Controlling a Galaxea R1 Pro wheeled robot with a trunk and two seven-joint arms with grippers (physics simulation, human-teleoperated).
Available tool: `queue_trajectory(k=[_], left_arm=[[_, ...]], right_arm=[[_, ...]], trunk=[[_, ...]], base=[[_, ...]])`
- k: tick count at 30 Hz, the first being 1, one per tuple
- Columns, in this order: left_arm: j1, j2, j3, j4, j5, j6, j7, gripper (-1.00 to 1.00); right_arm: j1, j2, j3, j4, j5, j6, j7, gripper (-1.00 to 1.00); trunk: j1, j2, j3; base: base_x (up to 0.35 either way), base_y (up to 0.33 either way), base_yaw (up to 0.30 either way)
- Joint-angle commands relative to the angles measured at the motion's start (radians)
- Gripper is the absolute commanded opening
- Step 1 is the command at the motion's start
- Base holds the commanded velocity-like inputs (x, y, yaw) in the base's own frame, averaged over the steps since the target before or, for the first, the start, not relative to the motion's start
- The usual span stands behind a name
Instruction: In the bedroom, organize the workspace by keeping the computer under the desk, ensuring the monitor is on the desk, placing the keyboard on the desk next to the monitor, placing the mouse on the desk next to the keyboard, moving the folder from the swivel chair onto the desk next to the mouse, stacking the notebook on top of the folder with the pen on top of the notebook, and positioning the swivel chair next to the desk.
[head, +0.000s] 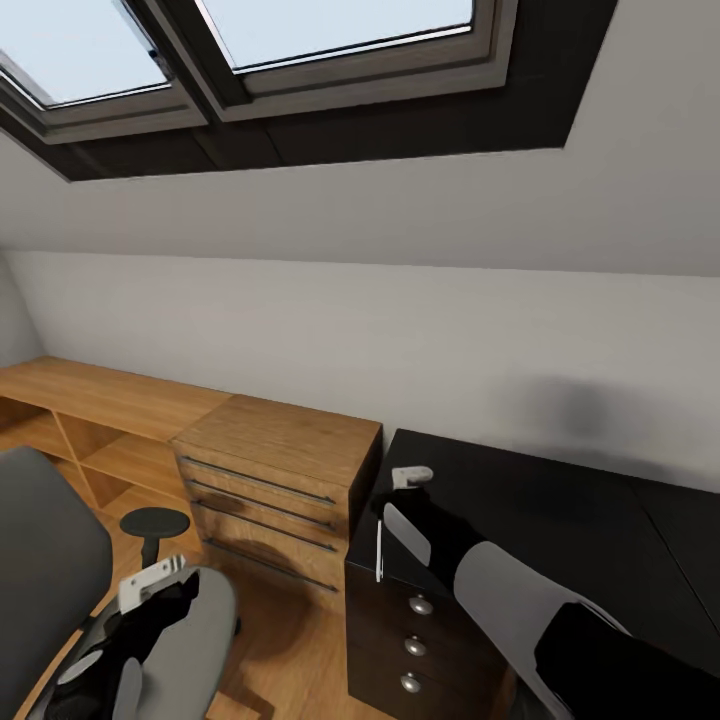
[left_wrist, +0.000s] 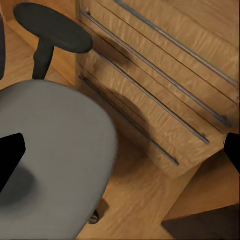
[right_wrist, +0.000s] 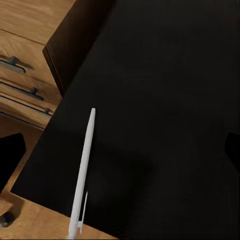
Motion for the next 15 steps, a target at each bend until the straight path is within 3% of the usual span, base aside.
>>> queue_trajectory(k=[1, 4, 5, 13, 15], left_arm=[[0.0, -0.001, -0.005, -0.011, 0.007, 0.014, 0.002, 1.0], [0.0, 0.0, -0.025, -0.037, 0.016, 0.032, 0.002, 1.0], [0.001, 0.0, -0.034, -0.049, 0.047, 0.041, 0.003, 1.0], [0.001, 0.002, -0.037, -0.05, 0.099, 0.045, 0.005, 1.0], [0.001, 0.003, -0.034, -0.05, 0.105, 0.045, 0.005, 1.0]], right_arm=[[-0.002, 0.0, 0.005, 0.002, -0.005, 0.012, -0.006, 1.0], [-0.001, 0.0, 0.004, 0.008, -0.006, 0.034, -0.006, 1.0], [0.0, 0.0, 0.004, 0.013, -0.008, 0.048, -0.007, 1.0], [0.002, 0.0, 0.01, 0.055, -0.011, 0.057, -0.007, 1.0], [0.003, 0.0, 0.011, 0.064, -0.034, 0.081, -0.007, 1.0]], trunk=[[0.0, -0.001, -0.001], [0.0, -0.001, -0.001], [0.0, -0.001, -0.001], [0.0, -0.001, -0.001], [0.0, -0.001, -0.001]], base=[[0.0, 0.0, 0.0], [0.0, 0.0, 0.0], [0.0, 0.0, 0.0], [0.0, 0.0, 0.0], [0.0, 0.0, 0.0]])
